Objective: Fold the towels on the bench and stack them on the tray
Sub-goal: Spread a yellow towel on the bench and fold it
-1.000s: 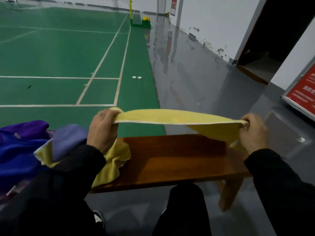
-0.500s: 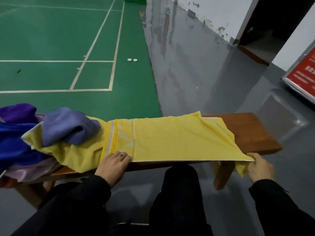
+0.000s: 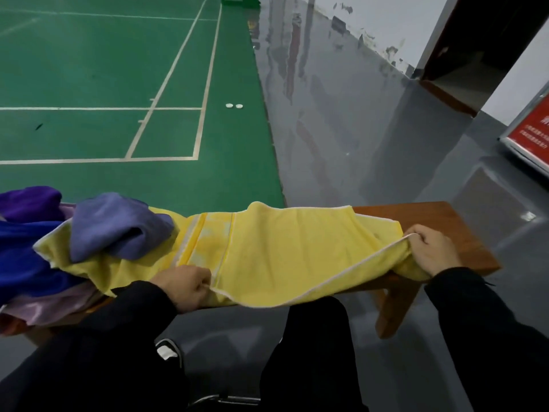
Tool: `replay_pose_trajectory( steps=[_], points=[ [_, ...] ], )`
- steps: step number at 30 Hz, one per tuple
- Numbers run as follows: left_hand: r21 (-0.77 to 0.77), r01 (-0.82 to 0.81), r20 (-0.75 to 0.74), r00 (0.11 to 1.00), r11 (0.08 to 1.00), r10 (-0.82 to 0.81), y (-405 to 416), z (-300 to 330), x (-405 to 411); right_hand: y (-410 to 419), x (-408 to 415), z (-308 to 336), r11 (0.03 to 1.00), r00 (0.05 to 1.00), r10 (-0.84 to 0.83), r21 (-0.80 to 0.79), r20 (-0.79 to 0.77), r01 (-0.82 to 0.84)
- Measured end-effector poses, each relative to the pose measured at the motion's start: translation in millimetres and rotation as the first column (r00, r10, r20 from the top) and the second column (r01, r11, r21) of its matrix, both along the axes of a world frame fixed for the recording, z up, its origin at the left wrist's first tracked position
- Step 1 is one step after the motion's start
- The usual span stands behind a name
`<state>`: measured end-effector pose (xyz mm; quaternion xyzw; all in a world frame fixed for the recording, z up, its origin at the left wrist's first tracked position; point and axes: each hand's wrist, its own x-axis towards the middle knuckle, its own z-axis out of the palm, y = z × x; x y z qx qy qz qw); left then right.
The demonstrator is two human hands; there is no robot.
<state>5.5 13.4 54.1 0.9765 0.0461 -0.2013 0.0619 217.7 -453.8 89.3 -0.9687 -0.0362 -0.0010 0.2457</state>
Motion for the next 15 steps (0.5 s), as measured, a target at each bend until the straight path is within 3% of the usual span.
replay_pose_trajectory(
  steps=[2, 4, 7, 11, 13, 15],
  points=[
    [0.012, 0.040, -0.103, 0.994, 0.999, -0.039, -13.4, 0.4, 2.1, 9.7, 5.2, -2.1, 1.000, 1.000, -0.018, -0.001, -0.012, 0.018],
    [-0.124, 0.046, -0.084, 0.995, 0.991, -0.057, -28.6, 5.4, 16.5, 18.8, 0.2, 0.2, 0.996, 0.994, -0.093, -0.002, -0.054, 0.093],
    [-0.294, 0.041, 0.015, 0.999, 0.955, -0.038, -55.7, 3.9, 61.8, 40.9, -32.5, -14.7, 0.942, 0.961, -0.262, 0.195, -0.085, 0.274],
    [-0.270, 0.082, 0.164, 0.986, 0.959, -0.038, -91.3, -12.3, 139.7, 89.7, -104.5, -51.0, 0.908, 0.964, -0.263, 0.348, 0.037, 0.234],
    [-0.238, 0.095, 0.197, 0.979, 0.967, -0.048, -103.9, -26.1, 170.4, 113.0, -119.4, -78.6, 0.889, 0.965, -0.257, 0.379, -0.051, 0.256],
    [-0.218, 0.074, 0.186, 0.982, 0.973, -0.033, -115.2, -38.3, 189.1, 132.5, -122.8, -95.9, 0.818, 0.930, -0.232, 0.459, -0.286, 0.346]
  ],
)
